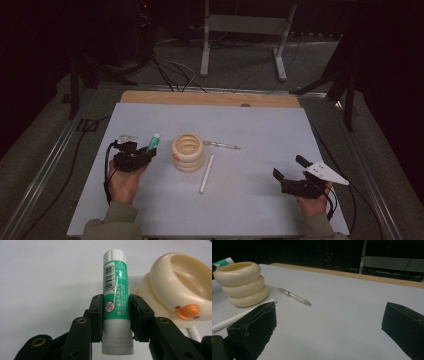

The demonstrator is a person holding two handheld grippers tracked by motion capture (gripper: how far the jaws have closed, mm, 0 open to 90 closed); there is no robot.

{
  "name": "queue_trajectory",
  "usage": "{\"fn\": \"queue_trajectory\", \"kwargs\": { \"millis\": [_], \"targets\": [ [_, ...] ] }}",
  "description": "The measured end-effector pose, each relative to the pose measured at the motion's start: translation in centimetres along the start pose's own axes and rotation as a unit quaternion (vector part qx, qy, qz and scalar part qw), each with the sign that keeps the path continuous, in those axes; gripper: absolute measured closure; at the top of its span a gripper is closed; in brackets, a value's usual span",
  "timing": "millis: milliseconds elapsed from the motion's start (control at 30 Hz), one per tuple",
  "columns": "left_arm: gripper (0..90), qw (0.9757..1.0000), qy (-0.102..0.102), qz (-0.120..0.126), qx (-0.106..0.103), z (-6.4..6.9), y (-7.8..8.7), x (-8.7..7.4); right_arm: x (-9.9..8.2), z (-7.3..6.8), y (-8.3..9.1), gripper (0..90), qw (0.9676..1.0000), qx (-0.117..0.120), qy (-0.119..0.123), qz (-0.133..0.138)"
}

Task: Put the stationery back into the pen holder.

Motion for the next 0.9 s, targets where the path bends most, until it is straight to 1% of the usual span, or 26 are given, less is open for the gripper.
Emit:
{"fn": "queue_trajectory", "kwargs": {
  "millis": [167, 200, 400, 567, 900],
  "targets": [
    [66.2, 0.9997, -0.016, 0.0, -0.019, 0.9, 0.3, 0.6, 0.0, 0.0, 0.0, 0.0, 1.0, 0.0, 0.0, 0.0],
    [66.2, 0.9996, -0.016, 0.0, -0.024, 1.1, 0.3, 0.7, 0.0, 0.0, 0.0, 0.0, 1.0, 0.0, -0.001, 0.0],
    [66.2, 0.9983, -0.033, 0.006, -0.047, 2.1, 0.7, 1.5, 0.0, 0.0, 0.0, 0.0, 1.0, 0.0, 0.0, 0.0],
    [66.1, 0.9973, -0.045, 0.007, -0.058, 2.9, 1.0, 2.2, 0.0, 0.0, 0.0, 0.0, 1.0, 0.0, -0.001, 0.0],
    [66.1, 0.9953, -0.059, 0.001, -0.078, 4.2, 0.8, 3.1, 0.0, 0.0, 0.0, 0.0, 1.0, 0.0, 0.0, -0.001]
  ]
}}
Point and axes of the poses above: each handheld gripper's, and its own axes: y roughly backward along the jaws, x roughly out of its top, z roughly to its right, the point moved 6 cm from there along -y, roughly forward along the jaws, and after that the axes turned 14 degrees about -x, right-handed, at the moved point
